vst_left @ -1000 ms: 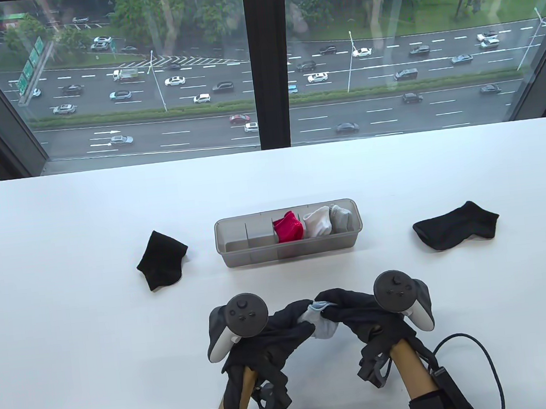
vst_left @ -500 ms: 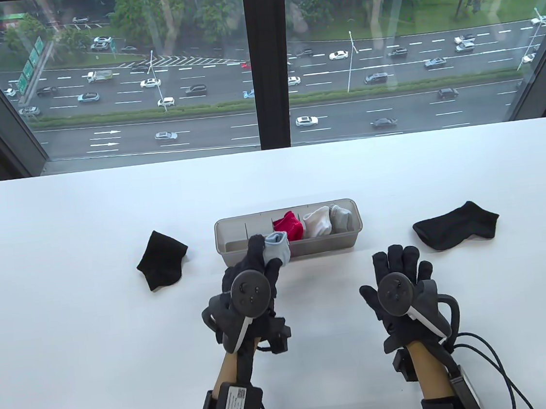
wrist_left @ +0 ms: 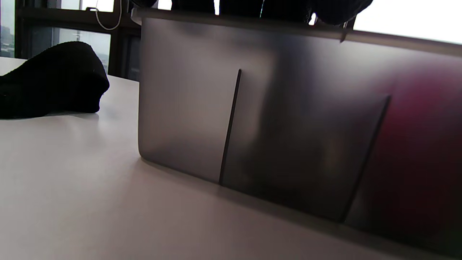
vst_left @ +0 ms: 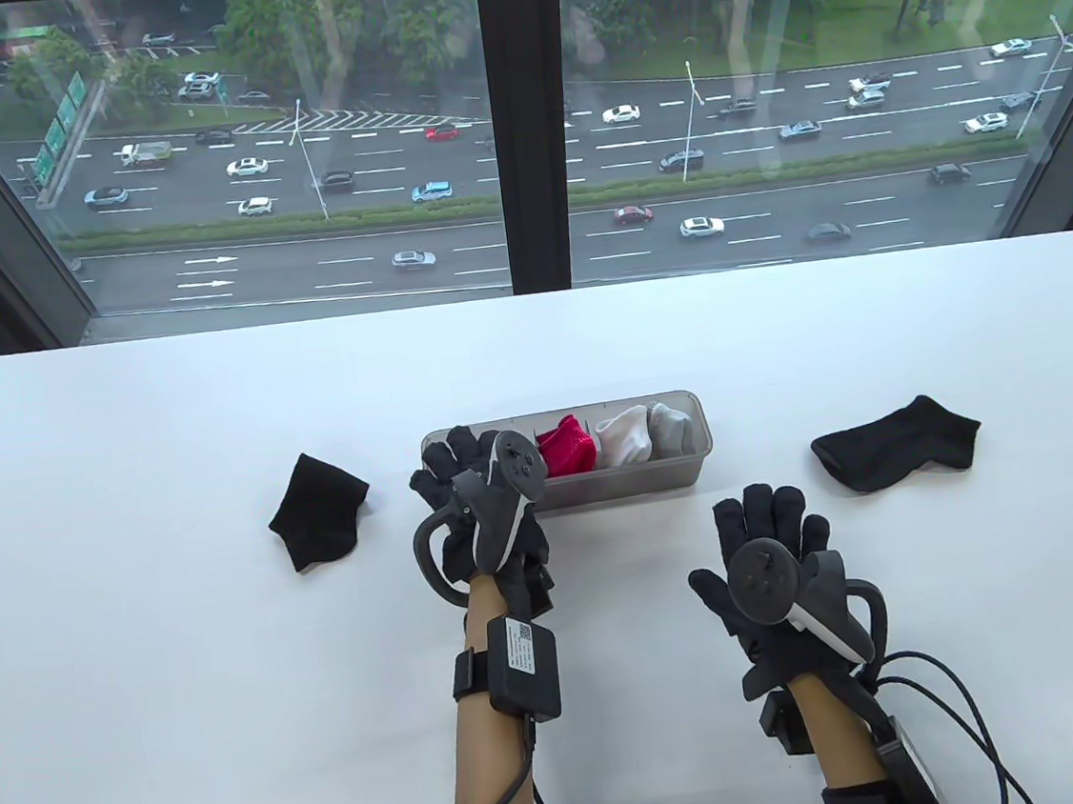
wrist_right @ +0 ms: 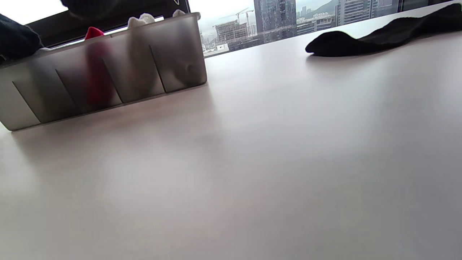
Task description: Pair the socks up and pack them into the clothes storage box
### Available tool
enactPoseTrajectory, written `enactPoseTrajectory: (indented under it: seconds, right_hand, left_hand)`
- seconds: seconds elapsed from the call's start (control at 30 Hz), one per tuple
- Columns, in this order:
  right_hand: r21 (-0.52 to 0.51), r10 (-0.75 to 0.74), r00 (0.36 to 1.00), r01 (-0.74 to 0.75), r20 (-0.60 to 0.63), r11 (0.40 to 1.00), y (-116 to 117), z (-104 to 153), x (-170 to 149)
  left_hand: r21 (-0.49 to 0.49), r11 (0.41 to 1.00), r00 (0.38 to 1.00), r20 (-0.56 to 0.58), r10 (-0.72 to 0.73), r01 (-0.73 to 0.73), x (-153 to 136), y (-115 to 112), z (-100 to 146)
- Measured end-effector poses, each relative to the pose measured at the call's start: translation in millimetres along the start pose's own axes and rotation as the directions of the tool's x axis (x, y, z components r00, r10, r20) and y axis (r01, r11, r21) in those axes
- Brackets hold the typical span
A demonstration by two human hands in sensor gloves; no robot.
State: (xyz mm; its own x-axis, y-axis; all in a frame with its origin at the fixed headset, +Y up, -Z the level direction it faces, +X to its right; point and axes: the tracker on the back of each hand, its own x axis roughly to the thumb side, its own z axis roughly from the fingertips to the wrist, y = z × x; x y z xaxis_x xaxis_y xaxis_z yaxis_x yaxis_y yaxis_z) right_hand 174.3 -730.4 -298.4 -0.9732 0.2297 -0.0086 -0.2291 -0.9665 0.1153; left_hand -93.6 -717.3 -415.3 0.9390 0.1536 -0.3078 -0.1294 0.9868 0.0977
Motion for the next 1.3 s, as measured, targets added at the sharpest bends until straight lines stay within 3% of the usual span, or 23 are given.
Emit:
enactPoseTrajectory:
  seconds: [0.13,0.3,0.4,0.57,0.73,0.97,1.03,1.1,1.13,1.3]
  right_hand:
    - [-0.014,0.009,1.000,-0.009,0.014,1.000,-1.0,1.1,1.2]
    - [-0.011,0.012,1.000,-0.012,0.014,1.000,-0.9,1.1,2.1]
    - [-0.003,0.016,1.000,-0.016,0.020,1.000,-0.2,2.4,5.2]
    - [0.005,0.033,0.998,-0.033,0.046,0.999,0.7,4.4,14.0]
    - [0.023,0.034,0.998,-0.035,0.054,0.999,1.3,5.3,16.2]
    - [0.052,-0.002,0.998,-0.002,0.064,0.999,2.6,4.2,17.0]
    - [0.063,-0.003,0.998,-0.001,0.068,0.998,3.4,4.0,18.2]
    - [0.079,-0.014,0.997,0.008,0.073,0.997,4.8,4.6,19.8]
    - [0.091,-0.024,0.996,0.017,0.081,0.996,6.0,4.8,20.5]
    - [0.120,-0.076,0.987,0.060,0.139,0.991,11.4,4.4,28.0]
  left_hand:
    - [0.001,1.000,1.000,0.023,0.001,-0.001,-19.4,4.4,2.4]
    - [0.025,0.997,0.995,-0.069,-0.067,0.069,-79.0,36.5,-4.7]
    - [-0.043,0.992,0.983,-0.134,-0.125,0.120,-116.9,43.9,-11.8]
    - [-0.183,0.979,0.970,-0.204,-0.130,0.092,-167.5,30.9,-26.3]
    - [-0.312,0.949,0.969,-0.247,-0.027,-0.053,-180.3,8.4,-46.6]
    - [-0.498,0.867,0.945,-0.298,-0.134,-0.034,-183.8,-22.7,-63.0]
    - [-0.395,0.918,0.948,-0.282,-0.146,0.024,-182.1,-22.0,-59.3]
    - [-0.377,0.925,0.957,-0.249,-0.147,0.044,-181.6,-21.9,-52.6]
    - [-0.310,0.947,0.956,-0.242,-0.165,0.085,-181.1,-19.1,-47.0]
    - [-0.282,0.958,0.988,-0.126,-0.091,0.052,-177.5,9.7,-15.0]
